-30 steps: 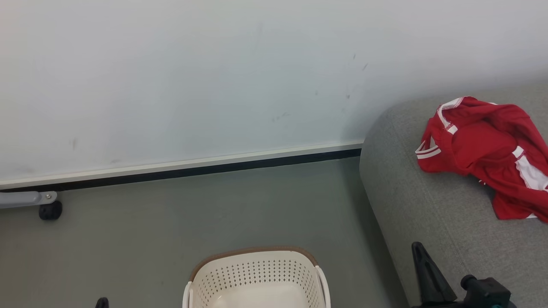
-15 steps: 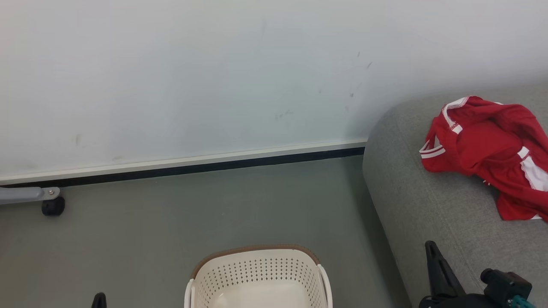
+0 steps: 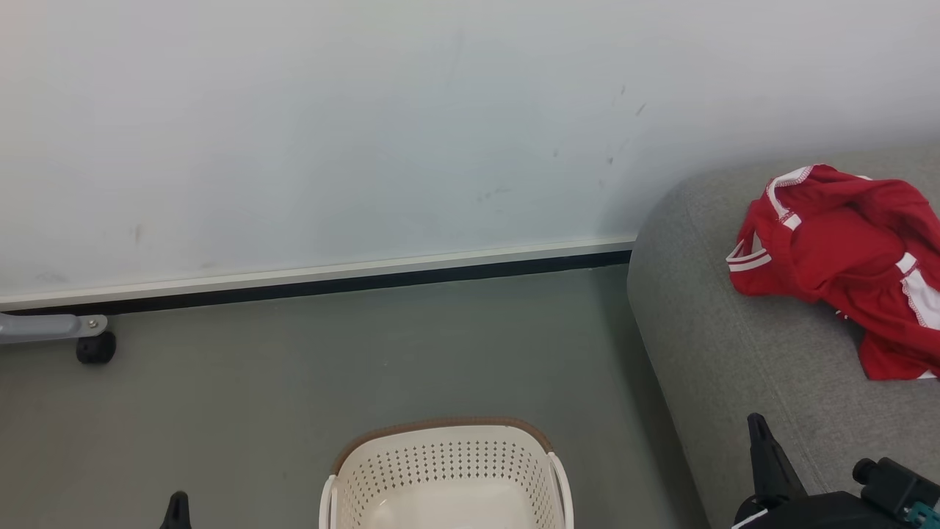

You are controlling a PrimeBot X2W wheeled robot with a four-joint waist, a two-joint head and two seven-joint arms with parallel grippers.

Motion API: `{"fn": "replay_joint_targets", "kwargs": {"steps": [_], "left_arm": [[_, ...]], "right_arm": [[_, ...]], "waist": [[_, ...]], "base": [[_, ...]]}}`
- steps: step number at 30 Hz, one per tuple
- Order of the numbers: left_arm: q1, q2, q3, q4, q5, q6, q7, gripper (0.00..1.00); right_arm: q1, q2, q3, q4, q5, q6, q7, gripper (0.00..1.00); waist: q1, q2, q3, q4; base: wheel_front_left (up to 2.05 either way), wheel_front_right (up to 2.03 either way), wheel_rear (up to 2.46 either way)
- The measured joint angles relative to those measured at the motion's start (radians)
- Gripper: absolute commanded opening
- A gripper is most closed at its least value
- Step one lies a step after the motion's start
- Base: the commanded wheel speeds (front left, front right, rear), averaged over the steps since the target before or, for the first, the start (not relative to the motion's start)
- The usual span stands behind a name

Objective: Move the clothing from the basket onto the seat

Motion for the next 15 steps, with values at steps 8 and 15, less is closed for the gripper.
{"fn": "replay_joint_targets", "kwargs": {"steps": [8,15], "left_arm": [[-0.034,-0.012,0.016,0.019,-0.108,-0.017,0.029,0.0],[-0.065,-0.027,0.023,0.042,-0.189,-0.034,0.054,0.0]], "right_arm": [[-0.017,0.011,-0.041,0.013,0.102,0.02,0.032,0.0],[-0.018,0.023,-0.077,0.031,0.188,0.038,0.058,0.0]], "waist": [[0.0,0.0,0.003,0.005],[0.0,0.0,0.006,0.01]], "base": [[0.0,0.0,0.0],[0.0,0.0,0.0]]}}
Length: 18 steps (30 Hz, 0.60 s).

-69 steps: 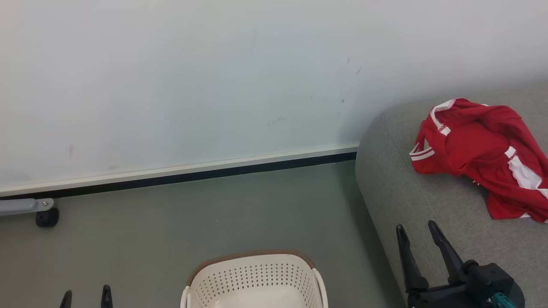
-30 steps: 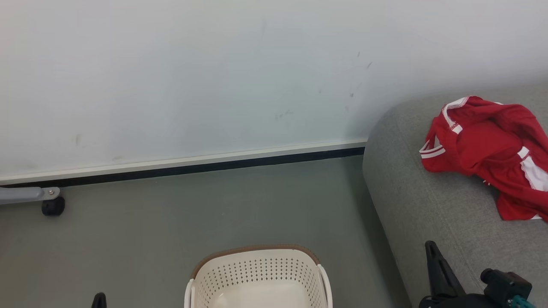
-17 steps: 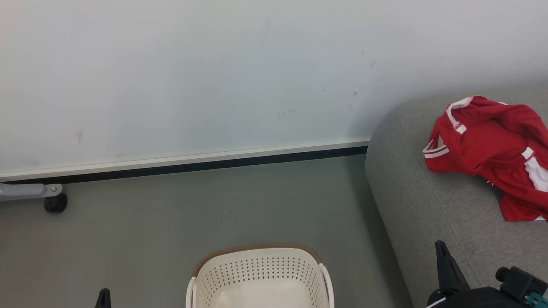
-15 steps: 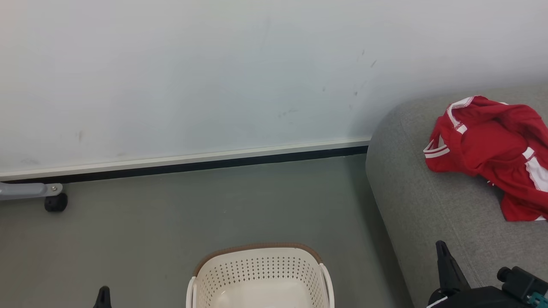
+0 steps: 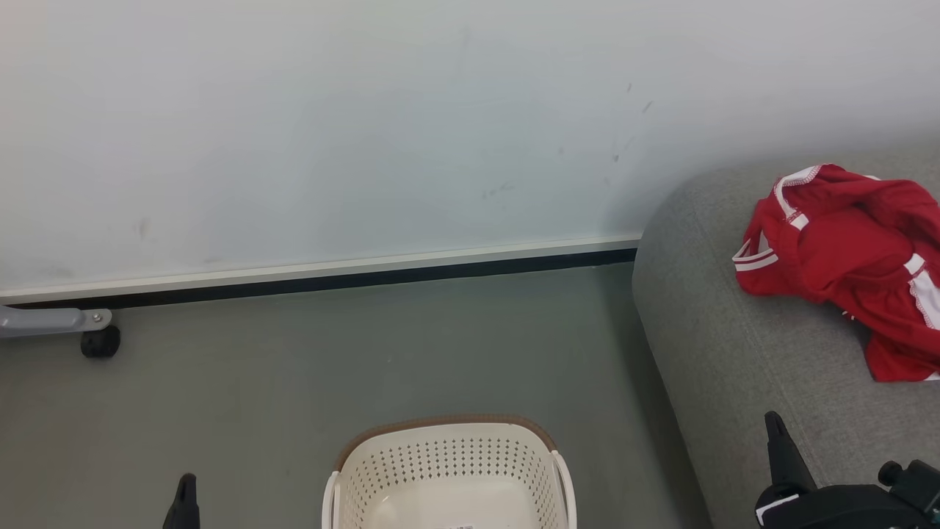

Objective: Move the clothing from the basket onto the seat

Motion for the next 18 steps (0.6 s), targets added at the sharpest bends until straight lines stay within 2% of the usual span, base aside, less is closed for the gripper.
{"fn": "replay_joint_targets", "kwargs": {"steps": [18], "left_arm": [[-0.073,-0.03,0.027,0.05,-0.235,-0.039,0.062,0.0]], "right_arm": [[-0.024,0.03,-0.09,0.035,0.227,0.045,0.062,0.0]], "waist": [[0.0,-0.0001,0.008,0.012]], "base": [[0.0,0.0,0.0]]}}
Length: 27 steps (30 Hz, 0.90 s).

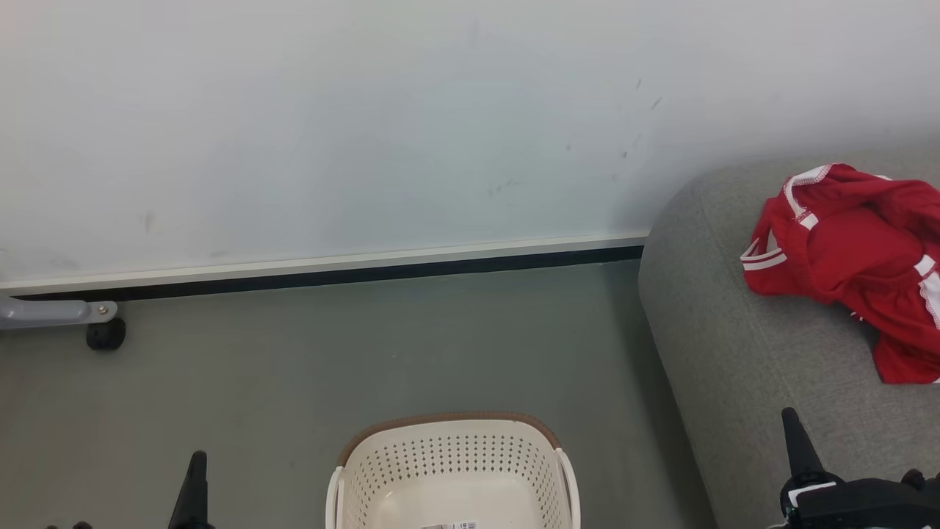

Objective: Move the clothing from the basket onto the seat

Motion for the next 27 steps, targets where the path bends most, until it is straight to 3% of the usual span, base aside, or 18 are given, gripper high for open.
{"fn": "replay_joint_targets", "kwargs": {"steps": [27], "left_arm": [[-0.106,-0.044,0.036,0.08,-0.336,-0.06,0.098,0.0]], "right_arm": [[-0.037,0.044,-0.136,0.054,0.335,0.069,0.097,0.0]], "waist": [[0.0,0.0,0.012,0.017]], "base": [[0.0,0.0,0.0]]}}
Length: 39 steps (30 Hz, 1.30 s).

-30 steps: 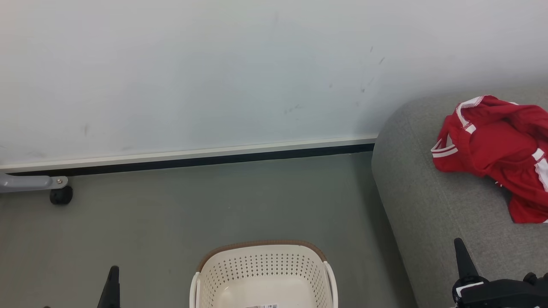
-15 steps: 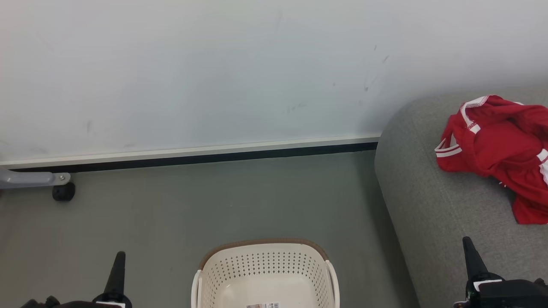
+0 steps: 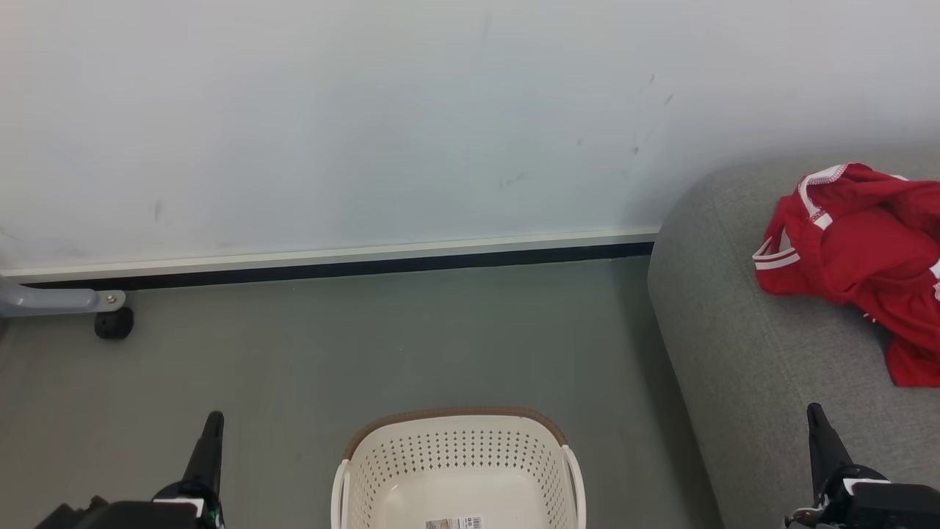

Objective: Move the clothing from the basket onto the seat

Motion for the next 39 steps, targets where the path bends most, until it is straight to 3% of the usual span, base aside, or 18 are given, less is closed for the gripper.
{"fn": "replay_joint_targets", "kwargs": {"steps": [7,39], "left_arm": [[-0.031,-0.013,0.005,0.01,-0.073,-0.016,0.016,0.0],[-0.031,-0.014,0.005,0.013,-0.074,-0.016,0.016,0.0]], "right_arm": [[-0.012,0.007,-0.025,0.01,0.061,0.012,0.016,0.0],[-0.018,0.008,-0.025,0.01,0.061,0.014,0.016,0.0]], "waist": [[0.0,0.0,0.002,0.003],[-0.0001,0.0,0.002,0.003]], "base": [[0.0,0.0,0.0],[0.0,0.0,0.0]]}}
